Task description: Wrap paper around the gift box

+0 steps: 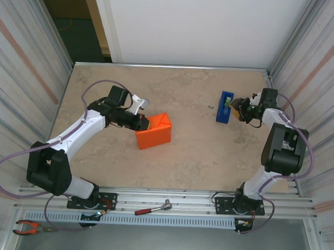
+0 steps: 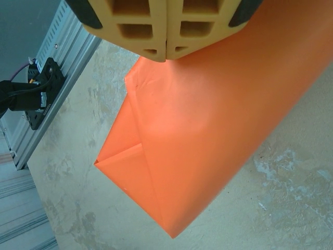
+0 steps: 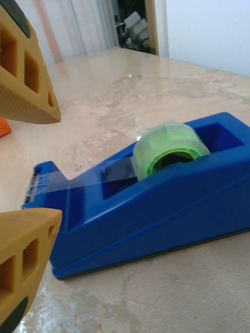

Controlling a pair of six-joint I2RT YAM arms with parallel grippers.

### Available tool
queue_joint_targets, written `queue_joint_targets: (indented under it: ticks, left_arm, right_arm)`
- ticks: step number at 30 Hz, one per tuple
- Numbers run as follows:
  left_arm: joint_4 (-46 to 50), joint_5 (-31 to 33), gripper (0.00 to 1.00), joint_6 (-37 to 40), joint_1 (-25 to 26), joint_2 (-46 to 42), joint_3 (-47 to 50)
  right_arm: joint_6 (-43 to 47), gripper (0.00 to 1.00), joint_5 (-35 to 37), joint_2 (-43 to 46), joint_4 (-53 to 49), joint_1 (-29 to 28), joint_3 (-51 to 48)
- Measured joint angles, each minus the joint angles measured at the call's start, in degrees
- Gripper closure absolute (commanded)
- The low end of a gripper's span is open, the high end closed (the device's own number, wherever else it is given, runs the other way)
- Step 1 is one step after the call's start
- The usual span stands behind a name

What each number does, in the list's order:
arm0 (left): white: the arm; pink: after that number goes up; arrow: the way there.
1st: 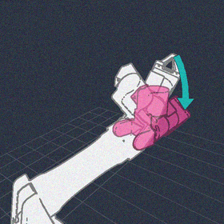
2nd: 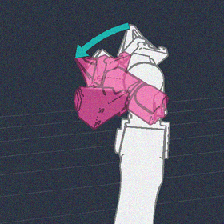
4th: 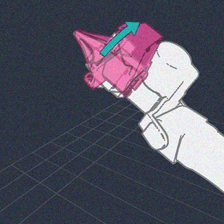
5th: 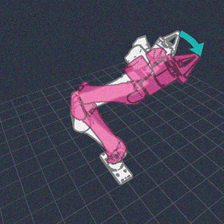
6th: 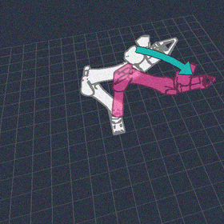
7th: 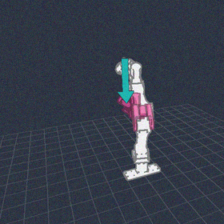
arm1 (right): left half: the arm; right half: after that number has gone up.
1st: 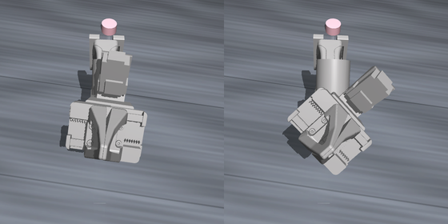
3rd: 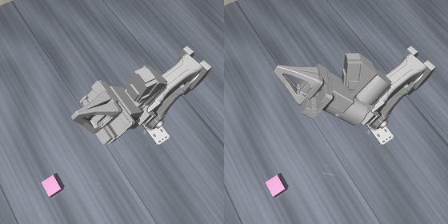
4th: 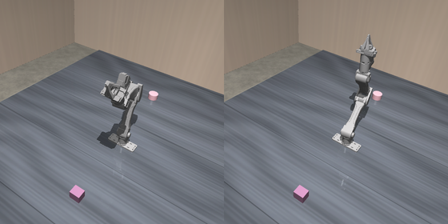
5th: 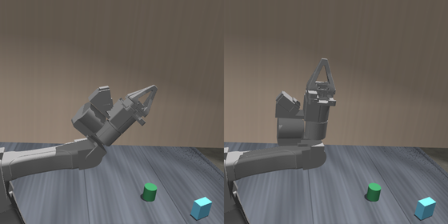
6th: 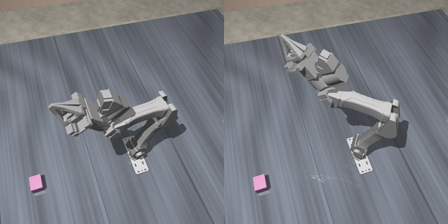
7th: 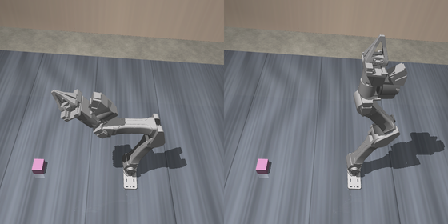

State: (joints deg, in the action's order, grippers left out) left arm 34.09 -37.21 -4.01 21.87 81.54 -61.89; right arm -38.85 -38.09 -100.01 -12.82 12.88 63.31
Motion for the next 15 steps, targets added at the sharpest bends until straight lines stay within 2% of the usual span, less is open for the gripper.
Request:
queue_joint_targets:
  ticks: [15]
  left_arm:
    - [-1.6,1.31,1.0,0.39,0.44,-1.01,1.11]
  right_arm:
    - [0.37,0.57,-1.46,-5.25,2.1,-1.05,2.62]
